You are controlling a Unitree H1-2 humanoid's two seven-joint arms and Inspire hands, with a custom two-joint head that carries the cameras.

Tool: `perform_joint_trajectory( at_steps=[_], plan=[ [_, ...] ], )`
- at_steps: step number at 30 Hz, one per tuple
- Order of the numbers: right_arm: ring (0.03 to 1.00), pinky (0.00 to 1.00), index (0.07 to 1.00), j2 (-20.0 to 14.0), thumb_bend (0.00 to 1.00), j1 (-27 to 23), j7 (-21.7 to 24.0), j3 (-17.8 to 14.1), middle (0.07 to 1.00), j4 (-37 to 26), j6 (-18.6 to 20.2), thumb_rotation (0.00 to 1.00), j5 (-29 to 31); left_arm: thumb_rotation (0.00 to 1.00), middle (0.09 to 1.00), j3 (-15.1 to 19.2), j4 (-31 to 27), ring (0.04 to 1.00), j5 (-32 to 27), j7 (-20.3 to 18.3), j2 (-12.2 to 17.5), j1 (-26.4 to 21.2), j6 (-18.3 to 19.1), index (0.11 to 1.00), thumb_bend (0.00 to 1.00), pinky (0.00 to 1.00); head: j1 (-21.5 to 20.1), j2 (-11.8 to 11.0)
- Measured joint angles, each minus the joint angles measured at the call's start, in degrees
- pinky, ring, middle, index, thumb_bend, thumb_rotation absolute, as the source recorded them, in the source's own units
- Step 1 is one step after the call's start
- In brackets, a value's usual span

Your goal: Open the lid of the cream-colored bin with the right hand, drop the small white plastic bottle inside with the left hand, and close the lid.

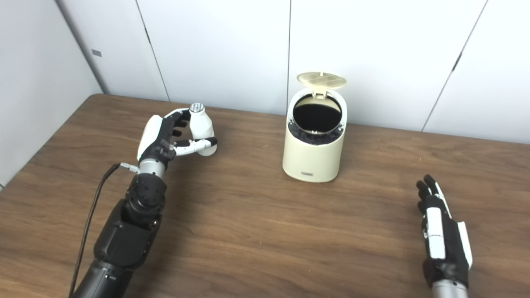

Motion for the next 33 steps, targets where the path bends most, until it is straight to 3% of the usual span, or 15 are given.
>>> perform_joint_trajectory(
  at_steps=[19, 29, 33],
  plan=[
    [0.958, 0.96, 0.946, -0.18, 0.59, 0.01, -0.14, 0.3, 0.927, -0.18, 0.12, 0.96, -0.77, 0.21, 0.802, -0.05, 0.77, 0.792, -0.75, -0.34, -0.23, -0.02, -0.94, 0.771, 0.85, 0.73, 0.0, 0.18],
    [0.971, 0.96, 0.953, -0.11, 0.6, 0.02, -0.13, 0.28, 0.937, -0.18, 0.13, 0.97, -0.44, 0.09, 0.691, 1.26, 2.17, 0.661, -2.92, 0.81, -0.7, -0.04, -3.53, 0.705, 0.81, 0.59, -0.35, 0.18],
    [0.966, 0.94, 0.956, -0.16, 0.59, 0.02, -0.12, 0.31, 0.933, -0.18, 0.14, 0.99, -0.49, 0.01, 0.626, 1.53, 2.18, 0.592, -3.39, 0.81, -1.09, -0.09, -3.48, 0.63, 0.77, 0.53, -0.44, 0.18]
  ],
)
